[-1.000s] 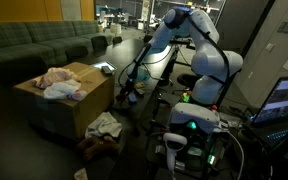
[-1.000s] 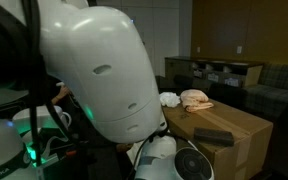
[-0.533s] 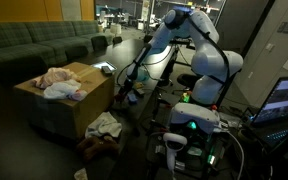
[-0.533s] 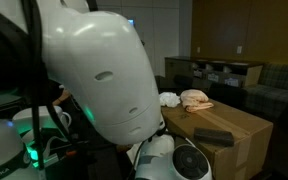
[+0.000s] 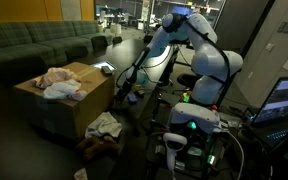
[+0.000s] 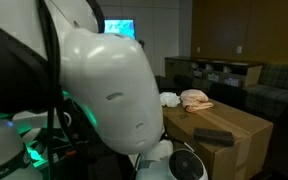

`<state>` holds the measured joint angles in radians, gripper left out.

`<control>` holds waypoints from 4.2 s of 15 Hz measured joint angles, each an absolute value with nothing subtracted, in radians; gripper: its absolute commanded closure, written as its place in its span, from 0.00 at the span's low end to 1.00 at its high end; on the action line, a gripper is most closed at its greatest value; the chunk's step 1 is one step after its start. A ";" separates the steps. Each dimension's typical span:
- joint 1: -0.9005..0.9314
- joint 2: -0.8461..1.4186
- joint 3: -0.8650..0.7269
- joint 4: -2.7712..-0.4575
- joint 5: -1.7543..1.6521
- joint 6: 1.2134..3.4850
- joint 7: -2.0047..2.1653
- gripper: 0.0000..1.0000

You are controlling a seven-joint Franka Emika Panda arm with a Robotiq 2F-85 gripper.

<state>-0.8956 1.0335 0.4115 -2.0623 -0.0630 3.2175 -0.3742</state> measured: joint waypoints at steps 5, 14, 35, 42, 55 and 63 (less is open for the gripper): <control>-0.871 1.050 0.389 -2.042 -0.063 3.265 -0.317 0.69; -0.821 1.047 0.338 -2.040 -0.065 3.329 -0.232 0.92; -0.727 0.413 0.245 -2.375 0.031 2.938 -0.191 0.91; -0.473 0.131 0.116 -2.424 0.124 2.791 -0.145 0.91; -0.103 0.110 0.012 -2.241 0.055 2.687 0.144 0.92; -0.034 0.324 -0.021 -2.036 0.032 2.686 0.220 0.92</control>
<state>-0.0344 0.3238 -0.0215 -2.0356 0.0324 2.6859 0.2204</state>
